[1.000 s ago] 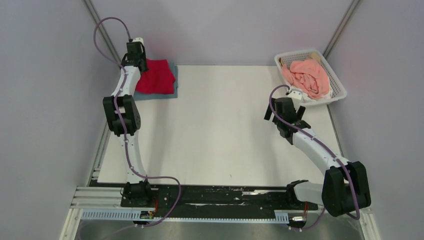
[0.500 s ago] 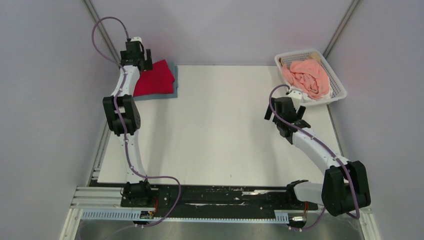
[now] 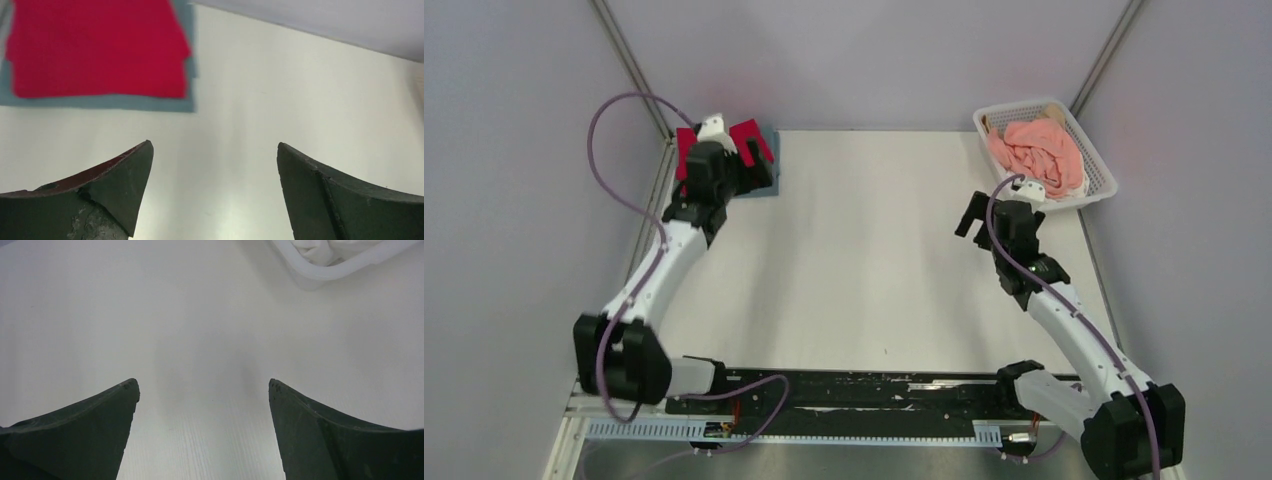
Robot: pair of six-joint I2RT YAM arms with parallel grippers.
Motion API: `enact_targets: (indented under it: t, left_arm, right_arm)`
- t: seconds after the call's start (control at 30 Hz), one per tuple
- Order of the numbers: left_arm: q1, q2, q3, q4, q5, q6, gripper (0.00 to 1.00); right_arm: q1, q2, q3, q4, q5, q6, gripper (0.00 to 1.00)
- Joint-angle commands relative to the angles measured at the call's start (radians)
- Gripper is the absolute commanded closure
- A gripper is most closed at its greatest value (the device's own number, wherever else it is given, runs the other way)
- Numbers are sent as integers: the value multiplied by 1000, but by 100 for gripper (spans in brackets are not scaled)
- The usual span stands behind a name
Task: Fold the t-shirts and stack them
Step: Reset both arms
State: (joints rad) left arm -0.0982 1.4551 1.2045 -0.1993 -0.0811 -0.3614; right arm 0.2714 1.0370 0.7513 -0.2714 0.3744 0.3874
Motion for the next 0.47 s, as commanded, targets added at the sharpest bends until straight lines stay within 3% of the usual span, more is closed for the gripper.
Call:
enact_targets:
  t: [0.0, 0.1, 0.2, 0.43]
  left_arm:
    - [-161, -330, -333, 187, 1, -192, 0]
    - [-262, -523, -511, 103, -25, -232, 0]
    - [-288, -679, -610, -26, -41, -272, 0]
    - [-291, -888, -675, -131, -109, -297, 0]
  right_arm:
    - [-2, -97, -59, 12, -117, 39, 0]
    - [-2, -155, -102, 12, -141, 48, 0]
    - [-2, -193, -125, 11, -162, 58, 0]
    - [-2, -234, -144, 11, -194, 63, 0]
